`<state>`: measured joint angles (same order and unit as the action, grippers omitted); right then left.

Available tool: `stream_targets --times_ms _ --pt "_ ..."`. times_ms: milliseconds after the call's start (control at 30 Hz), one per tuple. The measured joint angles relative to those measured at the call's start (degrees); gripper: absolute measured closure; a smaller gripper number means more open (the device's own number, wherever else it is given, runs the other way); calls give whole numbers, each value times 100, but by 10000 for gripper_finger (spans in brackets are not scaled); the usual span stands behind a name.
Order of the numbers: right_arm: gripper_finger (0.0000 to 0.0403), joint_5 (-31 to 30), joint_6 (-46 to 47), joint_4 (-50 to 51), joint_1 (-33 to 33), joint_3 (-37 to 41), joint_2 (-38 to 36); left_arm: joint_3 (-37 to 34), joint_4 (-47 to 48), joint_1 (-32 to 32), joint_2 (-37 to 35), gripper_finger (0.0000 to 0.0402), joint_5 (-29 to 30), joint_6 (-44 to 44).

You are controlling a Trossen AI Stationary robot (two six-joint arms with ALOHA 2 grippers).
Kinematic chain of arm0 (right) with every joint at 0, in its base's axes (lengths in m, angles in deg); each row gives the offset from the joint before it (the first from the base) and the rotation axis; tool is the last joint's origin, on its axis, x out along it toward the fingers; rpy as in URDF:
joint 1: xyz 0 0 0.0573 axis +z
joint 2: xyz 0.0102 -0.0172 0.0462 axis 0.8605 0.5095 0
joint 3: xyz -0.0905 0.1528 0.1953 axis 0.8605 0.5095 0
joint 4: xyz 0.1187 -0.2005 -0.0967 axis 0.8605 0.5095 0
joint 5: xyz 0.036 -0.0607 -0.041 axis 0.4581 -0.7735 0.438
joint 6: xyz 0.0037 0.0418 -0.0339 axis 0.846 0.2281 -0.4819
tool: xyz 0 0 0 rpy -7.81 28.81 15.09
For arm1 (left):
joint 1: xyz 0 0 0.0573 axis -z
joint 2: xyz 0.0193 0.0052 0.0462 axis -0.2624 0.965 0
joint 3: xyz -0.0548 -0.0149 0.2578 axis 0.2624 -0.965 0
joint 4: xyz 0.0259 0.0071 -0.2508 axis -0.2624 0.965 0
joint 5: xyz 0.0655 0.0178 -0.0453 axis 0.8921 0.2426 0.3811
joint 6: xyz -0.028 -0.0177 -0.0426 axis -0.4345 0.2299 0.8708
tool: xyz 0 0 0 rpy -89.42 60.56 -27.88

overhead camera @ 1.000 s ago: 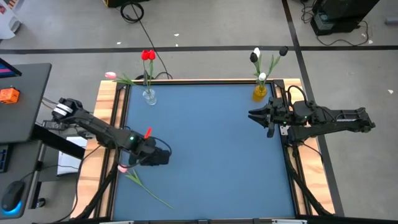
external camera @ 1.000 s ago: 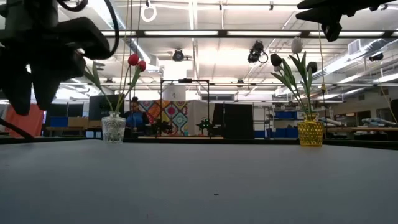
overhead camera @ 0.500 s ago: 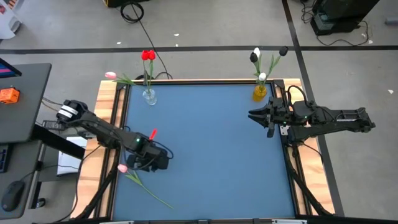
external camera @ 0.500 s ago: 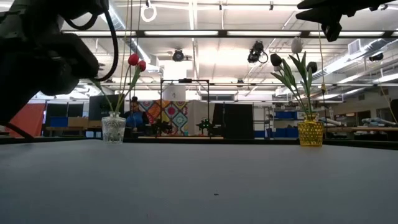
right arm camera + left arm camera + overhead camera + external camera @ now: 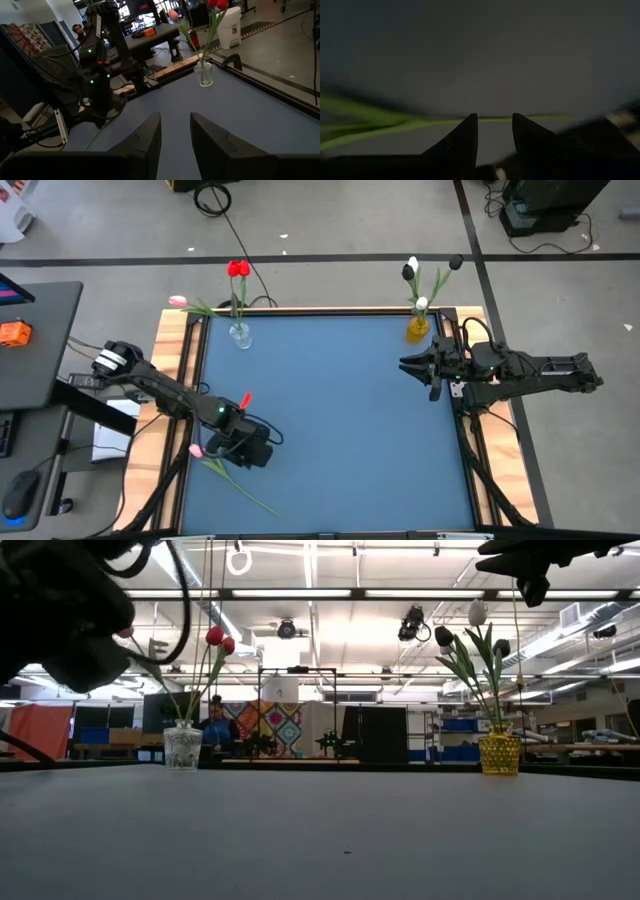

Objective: Sort flowers into vase by color
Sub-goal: Put the pink tulip into the transparent vase

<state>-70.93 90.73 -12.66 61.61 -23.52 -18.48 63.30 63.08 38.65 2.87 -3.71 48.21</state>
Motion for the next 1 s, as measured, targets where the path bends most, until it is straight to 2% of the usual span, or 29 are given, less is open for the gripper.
stream_targets --times_ms 133,267,400,600,733,900,1000 --pt "290 -2 0 -2 1 0 0 -259 -955 4 109 275 -34 159" --pt "290 0 1 -2 -1 0 0 -278 -952 -6 150 256 -31 384" --pt "290 0 2 0 -1 0 0 -277 -943 70 152 212 256 702" --pt "290 -2 2 -2 -1 0 0 -277 -653 365 152 159 292 1076" --pt "290 -1 1 -2 0 0 0 -277 -417 553 152 156 346 1517" --pt "290 -2 0 0 -1 0 0 -273 -572 806 152 158 1037 2721" --pt "290 -2 0 -2 -1 0 0 -272 -437 960 152 158 1169 3157"
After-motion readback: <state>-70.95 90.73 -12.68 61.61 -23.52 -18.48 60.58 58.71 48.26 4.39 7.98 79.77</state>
